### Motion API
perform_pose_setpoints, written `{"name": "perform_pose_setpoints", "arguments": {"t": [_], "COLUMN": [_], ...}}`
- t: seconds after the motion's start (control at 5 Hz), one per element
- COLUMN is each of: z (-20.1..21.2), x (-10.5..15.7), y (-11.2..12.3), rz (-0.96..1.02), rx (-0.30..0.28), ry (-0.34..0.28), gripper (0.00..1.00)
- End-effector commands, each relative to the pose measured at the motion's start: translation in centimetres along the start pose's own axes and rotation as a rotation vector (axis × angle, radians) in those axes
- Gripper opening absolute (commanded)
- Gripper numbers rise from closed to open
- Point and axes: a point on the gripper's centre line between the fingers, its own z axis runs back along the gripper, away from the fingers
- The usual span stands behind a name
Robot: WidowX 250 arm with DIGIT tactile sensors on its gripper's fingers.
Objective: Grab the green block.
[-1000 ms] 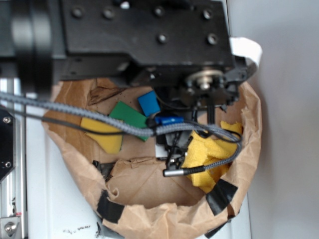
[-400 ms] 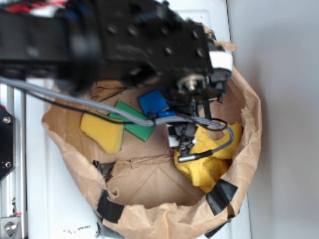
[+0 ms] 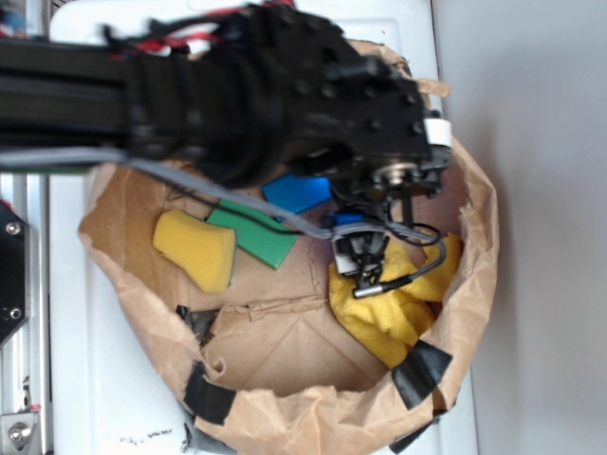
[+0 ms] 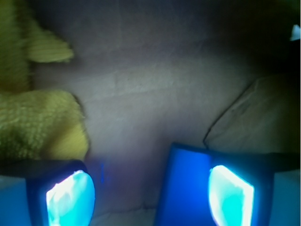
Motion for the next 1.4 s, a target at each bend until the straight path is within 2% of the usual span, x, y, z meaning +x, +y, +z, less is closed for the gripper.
{"name": "perform_pose_setpoints", "arguments": {"t": [0.0,0.4,0.6,0.8,1.0,1.2], "z": [0.0,5.2,5.4,4.2,3.3,3.3], "x": [-0.1,-2.2,-3.2,-4.1,-4.0,-4.0], "y": [-0.4,1.6,2.8,3.2,3.9,3.9], "rz": [0.013,0.028,0.02,-0.139,-0.148,-0.148], "rx": [0.046,-0.087,-0.11,-0.109,-0.087,-0.087], "ry": [-0.027,-0.056,-0.07,-0.054,-0.09,-0.09], "gripper": [1.0,1.0,1.0,1.0,1.0,1.0]}}
